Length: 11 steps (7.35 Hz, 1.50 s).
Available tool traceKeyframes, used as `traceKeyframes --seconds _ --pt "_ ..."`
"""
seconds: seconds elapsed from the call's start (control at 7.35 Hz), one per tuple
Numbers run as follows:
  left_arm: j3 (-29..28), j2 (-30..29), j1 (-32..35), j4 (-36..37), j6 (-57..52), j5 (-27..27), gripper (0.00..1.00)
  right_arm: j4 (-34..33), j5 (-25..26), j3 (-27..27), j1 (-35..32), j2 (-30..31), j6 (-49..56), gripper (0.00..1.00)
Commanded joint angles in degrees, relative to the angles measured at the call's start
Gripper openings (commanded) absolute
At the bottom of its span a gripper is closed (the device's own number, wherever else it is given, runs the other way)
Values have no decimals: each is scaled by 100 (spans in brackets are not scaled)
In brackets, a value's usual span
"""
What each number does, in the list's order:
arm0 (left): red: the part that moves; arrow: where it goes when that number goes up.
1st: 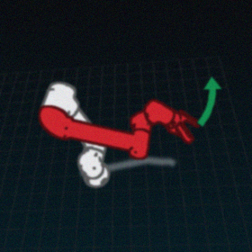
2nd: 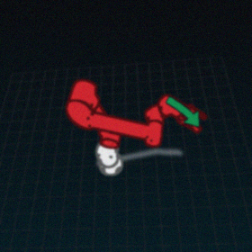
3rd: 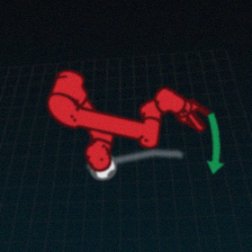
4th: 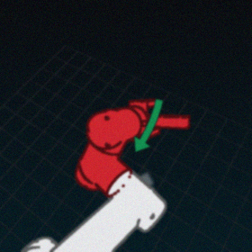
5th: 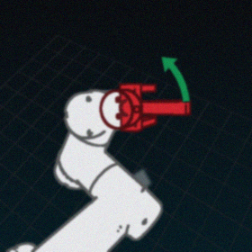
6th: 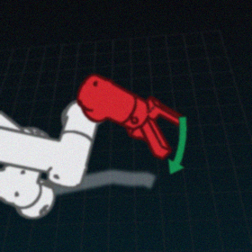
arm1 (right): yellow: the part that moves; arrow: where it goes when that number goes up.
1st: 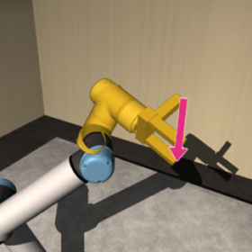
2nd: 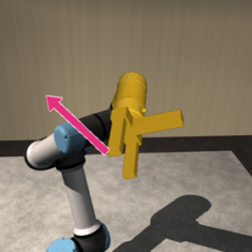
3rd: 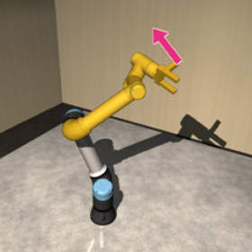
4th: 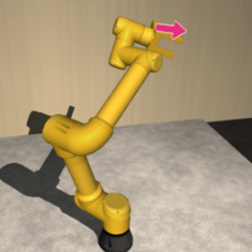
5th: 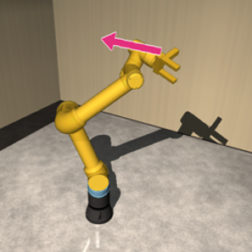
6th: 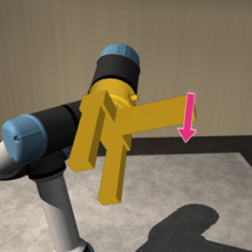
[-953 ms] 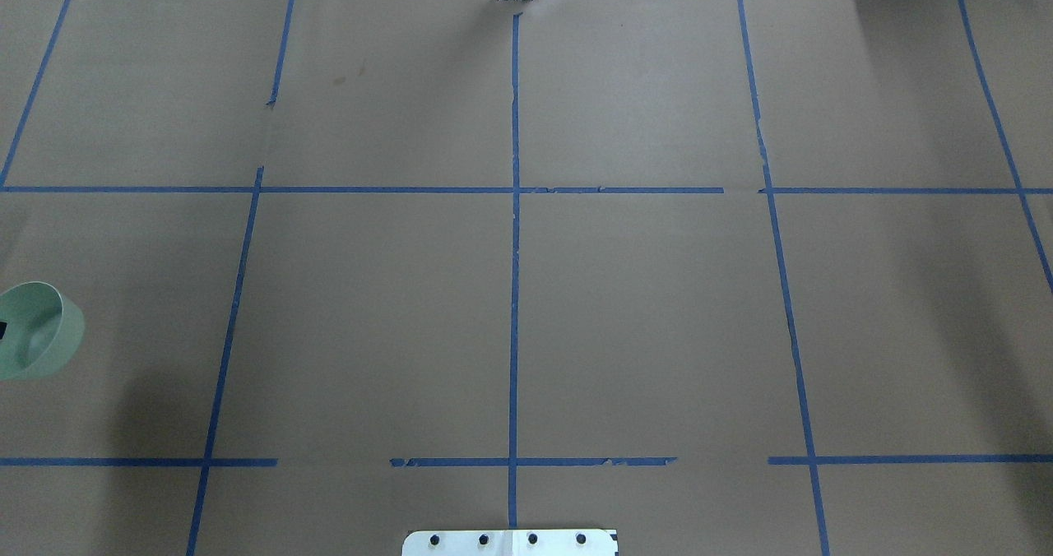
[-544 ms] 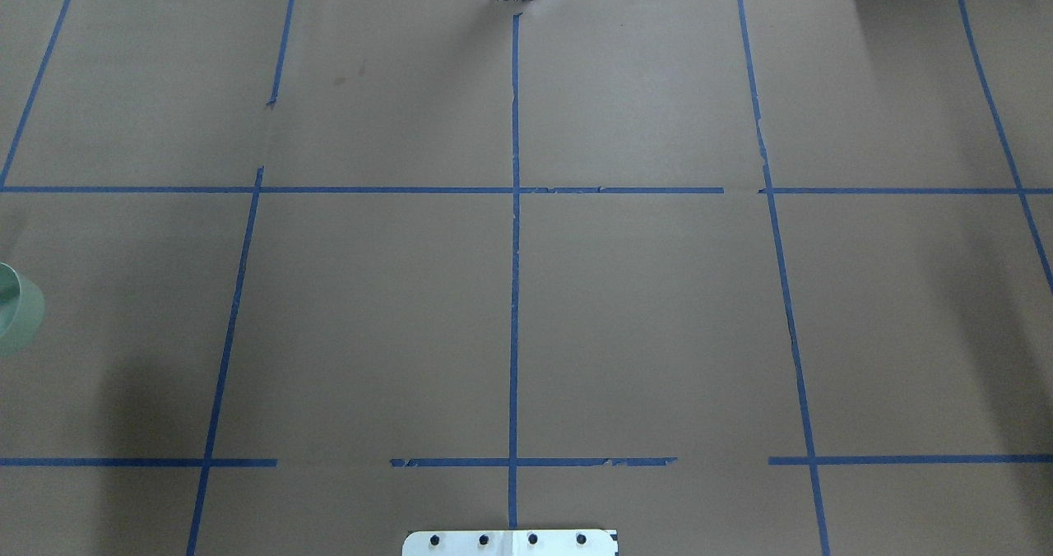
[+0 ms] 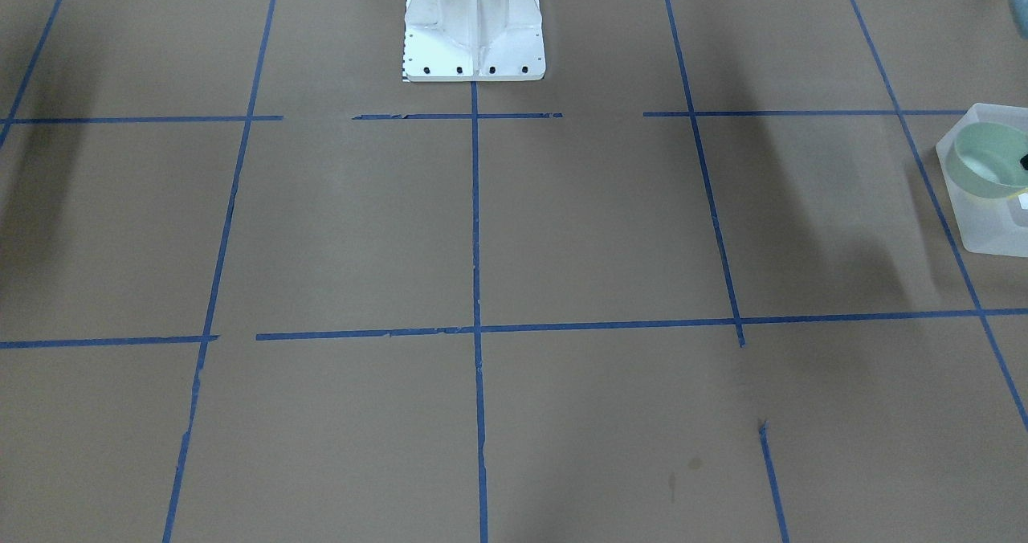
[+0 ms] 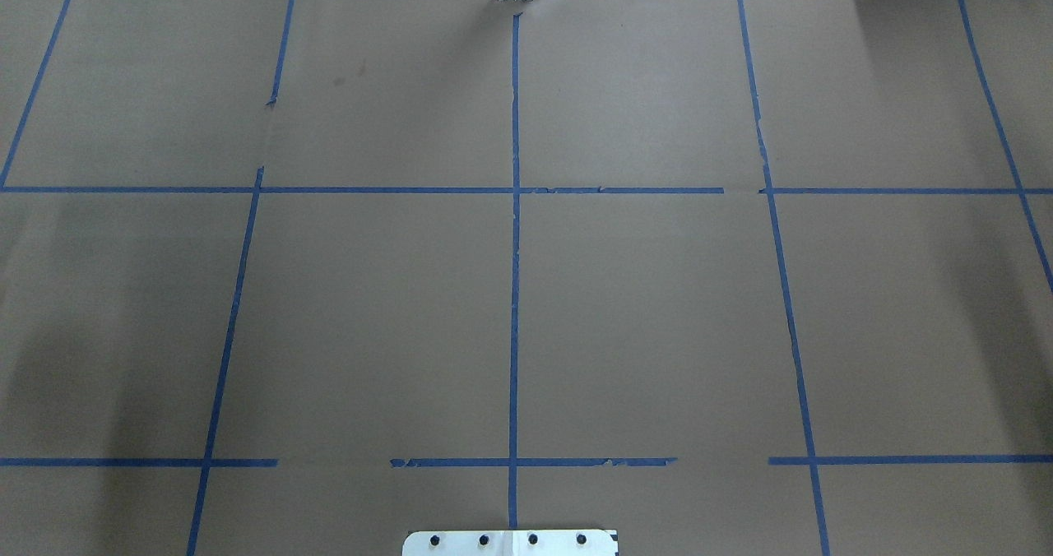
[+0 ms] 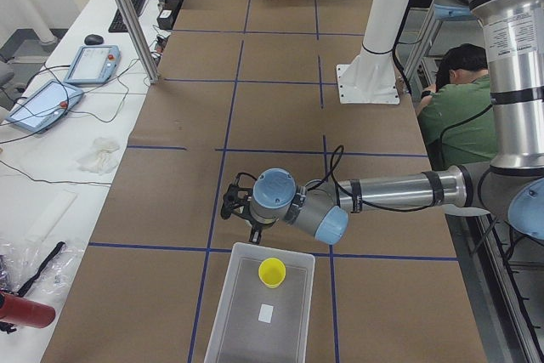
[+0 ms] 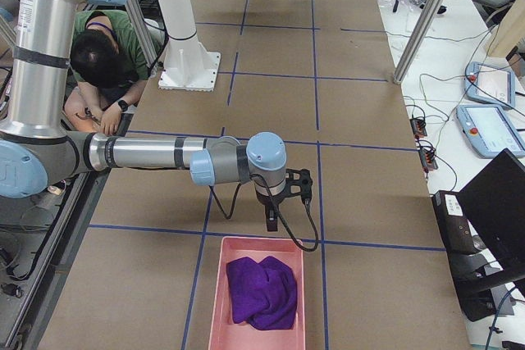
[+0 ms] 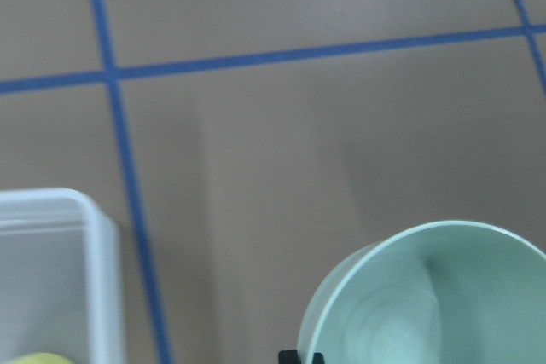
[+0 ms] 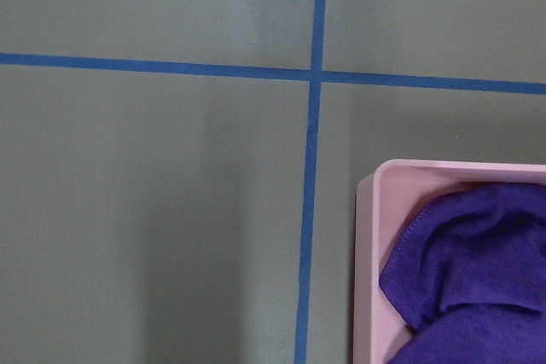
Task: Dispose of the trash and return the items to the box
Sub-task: 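Lift the green bowl and carry it to the clear bin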
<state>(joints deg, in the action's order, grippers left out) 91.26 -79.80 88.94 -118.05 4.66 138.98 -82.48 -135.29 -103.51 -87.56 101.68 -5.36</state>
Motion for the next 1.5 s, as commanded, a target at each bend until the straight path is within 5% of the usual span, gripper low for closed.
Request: traceKeyframes --seconds 0.0,0.68,0.95,1.09,1.22,1.36 --pt "-1192 -579 719 678 -1262 -108 0 4 -357 112 -7 -218 -61 100" --pt "-2656 -791 1521 600 -1004 -449 0 13 -358 86 -7 -447 -360 100" --pt "-3060 -836 1556 -143 -495 -783 0 22 -358 77 -7 -447 -360 100" --pt "-3201 -845 1556 -391 -449 -950 7 22 -358 68 -7 -447 -360 100" --pt "-3202 -836 1556 -403 -448 -969 27 22 -358 50 -16 -438 -360 100" --pt "-3185 -836 1556 -403 -448 -970 63 22 -358 42 -16 -447 -360 100"
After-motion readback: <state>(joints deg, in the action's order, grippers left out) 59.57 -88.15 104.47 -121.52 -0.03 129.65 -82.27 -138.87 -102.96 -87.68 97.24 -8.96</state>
